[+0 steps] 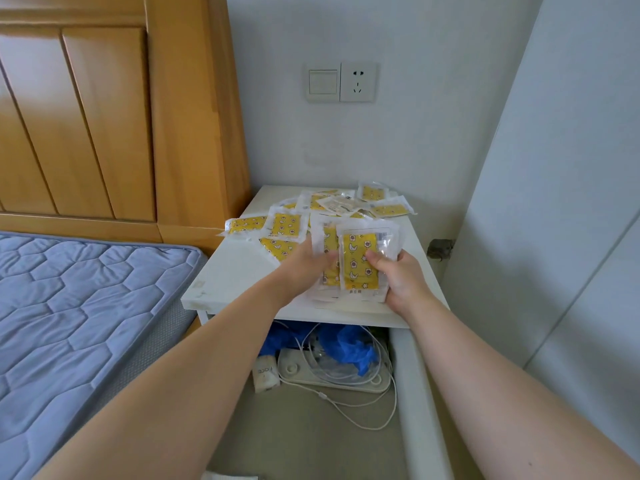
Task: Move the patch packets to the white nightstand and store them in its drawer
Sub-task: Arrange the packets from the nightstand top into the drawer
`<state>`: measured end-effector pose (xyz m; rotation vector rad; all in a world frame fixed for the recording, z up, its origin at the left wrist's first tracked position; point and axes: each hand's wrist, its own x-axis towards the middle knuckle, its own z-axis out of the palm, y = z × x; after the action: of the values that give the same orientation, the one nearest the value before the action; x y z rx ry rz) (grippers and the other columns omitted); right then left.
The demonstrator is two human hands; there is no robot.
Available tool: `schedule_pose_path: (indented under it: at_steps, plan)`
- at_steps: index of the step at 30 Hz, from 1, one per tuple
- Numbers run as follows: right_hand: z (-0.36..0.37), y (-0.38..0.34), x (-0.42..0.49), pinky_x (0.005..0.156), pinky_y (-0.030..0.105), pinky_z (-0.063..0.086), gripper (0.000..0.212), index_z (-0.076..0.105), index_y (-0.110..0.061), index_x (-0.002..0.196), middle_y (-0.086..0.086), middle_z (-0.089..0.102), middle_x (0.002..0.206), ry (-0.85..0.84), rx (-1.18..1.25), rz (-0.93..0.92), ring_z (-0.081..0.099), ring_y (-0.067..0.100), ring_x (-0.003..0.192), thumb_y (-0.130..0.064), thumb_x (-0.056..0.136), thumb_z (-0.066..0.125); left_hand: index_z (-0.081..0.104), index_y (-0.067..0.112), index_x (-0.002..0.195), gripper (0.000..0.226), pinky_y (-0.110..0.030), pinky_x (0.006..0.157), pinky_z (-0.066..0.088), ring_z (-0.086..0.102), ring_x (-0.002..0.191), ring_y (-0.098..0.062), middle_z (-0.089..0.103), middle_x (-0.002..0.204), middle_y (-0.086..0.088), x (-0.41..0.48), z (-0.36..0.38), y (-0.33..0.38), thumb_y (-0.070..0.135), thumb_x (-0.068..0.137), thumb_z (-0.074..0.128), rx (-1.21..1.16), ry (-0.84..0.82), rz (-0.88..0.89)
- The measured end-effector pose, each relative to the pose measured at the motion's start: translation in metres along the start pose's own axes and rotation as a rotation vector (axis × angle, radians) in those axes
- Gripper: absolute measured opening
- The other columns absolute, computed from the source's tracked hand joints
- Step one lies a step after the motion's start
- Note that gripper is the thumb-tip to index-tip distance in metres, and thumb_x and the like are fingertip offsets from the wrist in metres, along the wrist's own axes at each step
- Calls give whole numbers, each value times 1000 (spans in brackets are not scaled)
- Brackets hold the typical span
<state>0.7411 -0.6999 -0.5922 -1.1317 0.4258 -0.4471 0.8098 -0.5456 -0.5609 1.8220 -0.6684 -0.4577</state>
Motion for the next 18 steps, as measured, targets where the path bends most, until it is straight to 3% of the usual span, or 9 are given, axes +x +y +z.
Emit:
schedule_pose_path:
  at_steps: [2,4,5,8,10,11,14,18]
  plan:
    - [1,-1,-1,82,55,53,19,63,-10,101,16,70,102,40,27,9,67,34,93,-1,84,66,54,21,112,16,-23,77,39,50,88,-8,55,99,5,0,2,2,20,102,41,19,79,-19]
    - [0,-2,-3,76,52,55,21,63,-9,104,16,69,102,99,88,32,68,33,90,-2,85,66,47,27,81,24,-19,62,37,44,70,-6,48,81,6,-1,5,2,16,101,40,-54,190,-69]
    - [-1,-3,-5,72,50,55,25,63,-7,110,17,69,103,122,131,55,68,33,90,-3,85,66,45,28,76,27,-21,64,37,44,69,-8,48,80,5,-2,5,-1,16,101,41,-108,236,-89]
    - [-3,-10,-19,70,48,55,26,63,-8,113,17,69,107,154,270,129,67,34,93,-11,88,64,56,23,97,12,-32,79,48,56,81,-13,58,88,5,-11,6,-7,20,99,44,-249,324,-153]
    - [-6,-16,-36,80,52,53,12,64,-12,103,13,71,96,142,330,136,66,31,90,-14,92,59,57,19,116,19,-40,90,52,64,94,-18,66,99,4,-22,8,-9,21,99,49,-369,314,-175]
    - [-8,-19,-44,84,53,51,9,64,-13,100,11,73,90,125,355,127,66,30,88,-14,93,58,58,19,116,20,-42,91,53,66,96,-20,67,101,2,-29,9,-9,20,99,50,-421,302,-179]
    - [-12,-20,-70,82,51,52,14,64,-16,106,9,74,89,76,394,104,68,30,90,-15,94,55,60,20,104,13,-43,90,53,68,94,-22,70,99,-1,-48,13,-13,16,98,50,-508,244,-211]
    - [-16,-4,-100,71,42,59,22,63,-14,113,10,74,94,13,404,154,73,26,79,-18,95,52,59,12,113,18,-41,75,57,70,82,-26,71,96,-8,-80,8,-30,16,97,49,-661,48,-344]
